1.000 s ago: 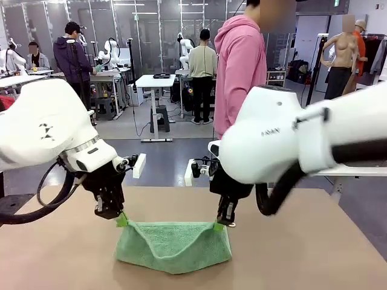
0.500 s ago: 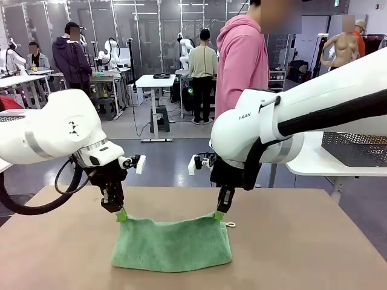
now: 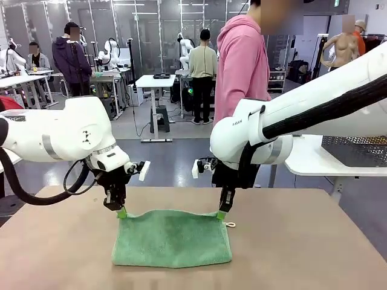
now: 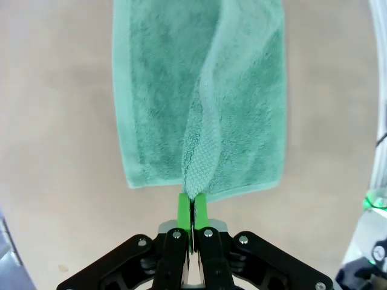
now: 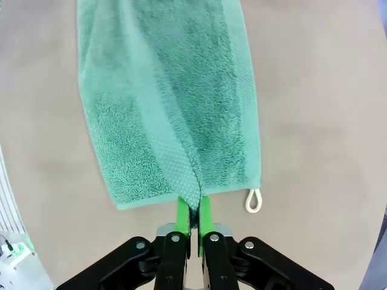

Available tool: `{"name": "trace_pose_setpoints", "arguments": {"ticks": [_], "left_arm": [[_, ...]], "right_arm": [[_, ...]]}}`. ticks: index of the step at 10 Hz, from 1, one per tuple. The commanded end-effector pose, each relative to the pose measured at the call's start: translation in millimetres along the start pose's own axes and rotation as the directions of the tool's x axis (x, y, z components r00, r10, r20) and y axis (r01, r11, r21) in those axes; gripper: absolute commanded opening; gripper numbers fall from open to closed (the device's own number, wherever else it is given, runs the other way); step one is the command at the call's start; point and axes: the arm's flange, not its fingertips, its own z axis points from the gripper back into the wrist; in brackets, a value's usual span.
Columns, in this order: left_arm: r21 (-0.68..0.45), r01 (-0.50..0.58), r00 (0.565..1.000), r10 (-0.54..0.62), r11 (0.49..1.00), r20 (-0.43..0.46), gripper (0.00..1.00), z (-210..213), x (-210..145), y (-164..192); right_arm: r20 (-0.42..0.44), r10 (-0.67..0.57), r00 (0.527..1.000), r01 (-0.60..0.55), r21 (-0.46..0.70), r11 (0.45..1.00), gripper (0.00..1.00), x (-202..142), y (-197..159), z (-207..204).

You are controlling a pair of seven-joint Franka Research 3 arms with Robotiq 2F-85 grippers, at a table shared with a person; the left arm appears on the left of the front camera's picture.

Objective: Fold the towels and place them in the basket.
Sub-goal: When a person lays out a Towel with hook on the table, fold it in half twice.

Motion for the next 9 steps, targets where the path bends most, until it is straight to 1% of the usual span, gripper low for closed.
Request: {"name": "trace_pose_setpoints", "arguments": {"ticks": [1, 3, 5, 7, 8, 9], "left_arm": [[0.043, -0.043, 0.998, 0.045, 0.998, -0.036, 0.03, -17, 5, 21], [0.028, -0.042, 0.998, 0.043, 0.999, -0.055, 0.03, -26, 3, 25], [0.04, -0.048, 0.998, 0.049, 0.998, -0.03, 0.03, -29, 5, 27], [0.058, -0.05, 0.998, 0.052, 0.997, -0.033, 0.03, -32, 7, 26], [0.07, -0.054, 0.998, 0.056, 0.996, -0.033, 0.19, -31, 6, 25], [0.091, -0.063, 0.997, 0.066, 0.994, -0.029, 0.44, -30, 6, 24]], "right_arm": [[-0.021, 0.022, 1.0, -0.022, -0.039, 0.999, 0.07, 0, -13, -9], [-0.069, 0.0, 0.998, -0.005, -0.081, 0.997, 0.07, -6, -19, -19], [-0.06, -0.006, 0.998, 0.0, -0.095, 0.995, 0.07, -9, -17, -22], [-0.041, 0.006, 0.999, -0.01, -0.102, 0.995, 0.07, -7, -14, -23], [-0.034, 0.006, 0.999, -0.01, -0.122, 0.992, 0.07, -6, -13, -25], [-0.007, 0.005, 1.0, -0.006, -0.147, 0.989, 0.32, -5, -13, -25]]}}
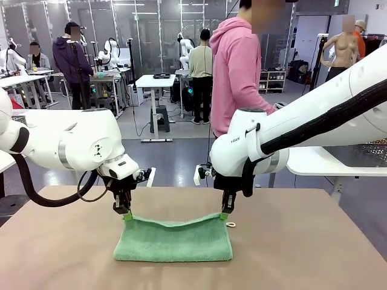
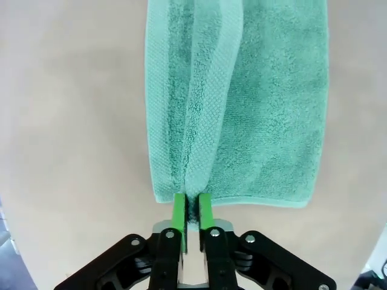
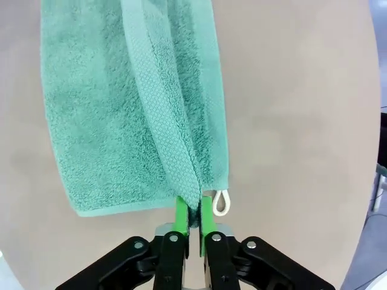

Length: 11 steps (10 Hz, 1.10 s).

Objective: Fold the towels and place them in the basket.
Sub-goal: When a person lays out a Towel with hook on the table, fold it in half twice.

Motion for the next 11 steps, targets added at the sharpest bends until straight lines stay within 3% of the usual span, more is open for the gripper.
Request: {"name": "trace_pose_setpoints", "arguments": {"ticks": [1, 2, 3, 4, 6, 7, 8, 11], "left_arm": [[0.056, -0.024, 1.0, 0.025, 0.998, -0.017, 0.57, -2, -1, 0], [0.064, -0.033, 0.999, 0.034, 0.997, -0.019, 0.81, -1, -1, -1], [0.074, -0.061, 0.998, 0.062, 0.995, -0.022, 0.94, 0, -4, -1], [0.077, -0.069, 0.997, 0.07, 0.995, -0.017, 1.0, 1, -6, -3], [0.085, -0.064, 0.998, 0.066, 0.994, -0.017, 1.0, 4, -7, -10], [0.088, -0.073, 0.997, 0.074, 0.993, -0.007, 0.93, 3, -8, -13], [0.068, -0.071, 0.997, 0.07, 0.995, 0.018, 0.75, 1, -10, -16], [0.052, -0.058, 0.998, 0.059, 0.997, -0.003, 0.75, 3, -5, -2]], "right_arm": [[0.025, -0.025, 0.999, 0.027, -0.059, 0.998, 0.42, -2, 4, -3], [0.017, -0.028, 0.999, 0.029, -0.068, 0.997, 0.66, -2, 4, -3], [0.012, -0.039, 0.999, 0.04, -0.068, 0.997, 0.76, -4, 3, -3], [0.015, -0.047, 0.999, 0.048, -0.07, 0.996, 1.0, -6, 3, -2], [0.013, -0.05, 0.999, 0.051, -0.077, 0.996, 1.0, -9, 6, 1], [0.023, -0.051, 0.998, 0.052, -0.074, 0.996, 0.85, -8, 8, 0], [0.039, -0.058, 0.998, 0.061, -0.061, 0.996, 0.68, -9, 9, 0], [0.023, -0.034, 0.999, 0.035, -0.048, 0.998, 0.68, -6, -1, -1]]}}
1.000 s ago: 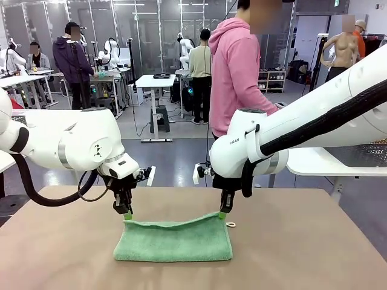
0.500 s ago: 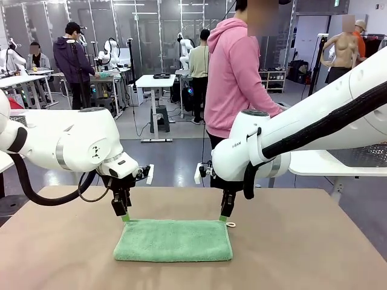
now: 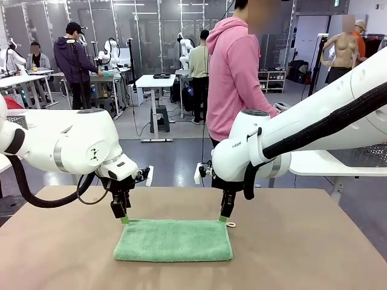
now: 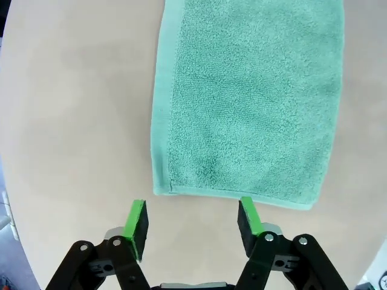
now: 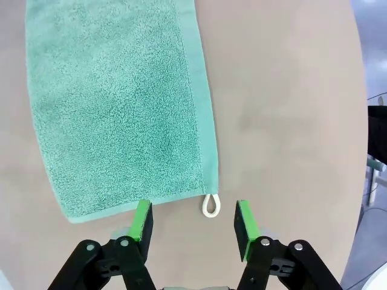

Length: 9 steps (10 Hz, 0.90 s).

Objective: Fold the towels and place them in the basket.
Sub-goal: When a person lays out a Towel with hook on the table, fold it in half twice.

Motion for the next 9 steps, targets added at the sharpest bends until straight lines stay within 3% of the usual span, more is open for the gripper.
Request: {"name": "trace_pose_setpoints", "arguments": {"ticks": [1, 4, 5, 7, 8, 9], "left_arm": [[0.0, -0.002, 1.0, 0.002, 1.0, -0.001, 0.75, 1, 0, 4], [0.001, -0.001, 1.0, 0.001, 1.0, 0.0, 0.76, 0, 0, 0], [0.024, -0.034, 0.998, 0.033, 0.999, 0.047, 0.76, 26, -3, -4], [-0.12, -0.245, 0.969, 0.24, 0.962, -0.052, 0.76, 74, -14, -43], [-0.101, -0.35, 0.937, 0.347, 0.931, -0.045, 1.0, 102, -18, -63], [-0.045, -0.429, 0.903, 0.426, 0.902, -0.053, 1.0, 131, -19, -84]], "right_arm": [[-0.001, -0.001, 1.0, 0.001, -0.001, 1.0, 0.68, -1, -2, 0], [0.0, -0.001, 1.0, 0.001, 0.0, 1.0, 0.68, -1, 0, 0], [-0.027, -0.129, 0.991, 0.127, -0.055, 0.99, 0.68, -2, 7, 0], [-0.032, -0.409, 0.912, 0.405, -0.088, 0.91, 0.68, -8, 24, -10], [-0.009, -0.503, 0.864, 0.499, -0.112, 0.86, 0.68, -12, 34, -11], [0.028, -0.584, 0.811, 0.582, -0.136, 0.802, 1.0, -15, 46, -9]]}}
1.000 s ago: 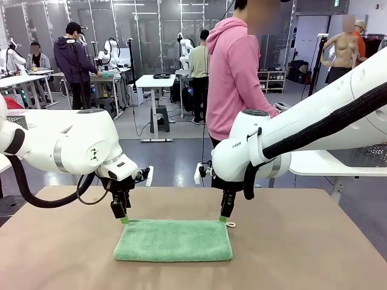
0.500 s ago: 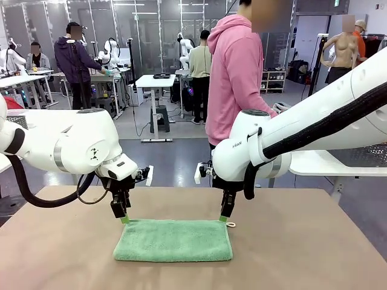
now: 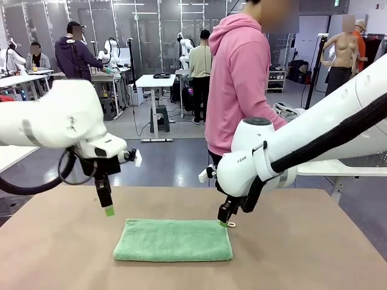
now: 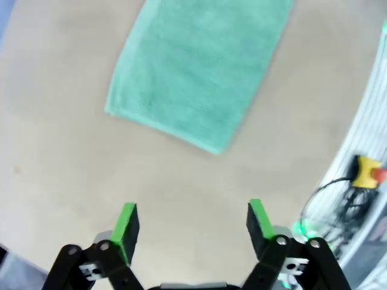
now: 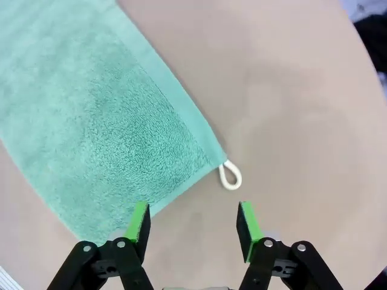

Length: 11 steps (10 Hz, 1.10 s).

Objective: Fold the towels and place them in the basket.
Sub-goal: When a person lays out a Towel with hook on the table, fold it in half twice.

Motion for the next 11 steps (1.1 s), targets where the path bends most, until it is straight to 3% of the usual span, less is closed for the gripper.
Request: {"name": "trace_pose_setpoints", "arguments": {"ticks": [1, 2, 4, 6, 8, 11], "left_arm": [[0.058, -0.198, 0.98, 0.197, 0.979, 0.027, 1.0, 49, -20, -46], [0.096, -0.277, 0.957, 0.266, 0.956, 0.119, 1.0, 76, -32, -68], [0.192, -0.366, 0.928, 0.341, 0.91, 0.154, 1.0, 110, -58, -100], [0.238, -0.401, 0.914, 0.369, 0.885, 0.168, 1.0, 126, -77, -121], [0.278, -0.389, 0.918, 0.345, 0.878, 0.198, 1.0, 129, -85, -125], [0.229, -0.399, 0.911, 0.356, 0.888, 0.207, 1.0, 137, -78, -119]], "right_arm": [[0.057, -0.221, 0.974, 0.225, -0.079, 0.971, 1.0, -13, 26, 5], [0.095, -0.276, 0.956, 0.282, -0.049, 0.958, 1.0, -17, 32, 6], [0.136, -0.375, 0.917, 0.381, -0.019, 0.925, 1.0, -23, 30, 7], [0.156, -0.382, 0.911, 0.385, 0.012, 0.923, 1.0, -32, 28, 4], [0.129, -0.364, 0.922, 0.367, -0.003, 0.93, 1.0, -26, 23, 8], [0.129, -0.364, 0.922, 0.367, -0.003, 0.93, 1.0, -26, 23, 8]]}}
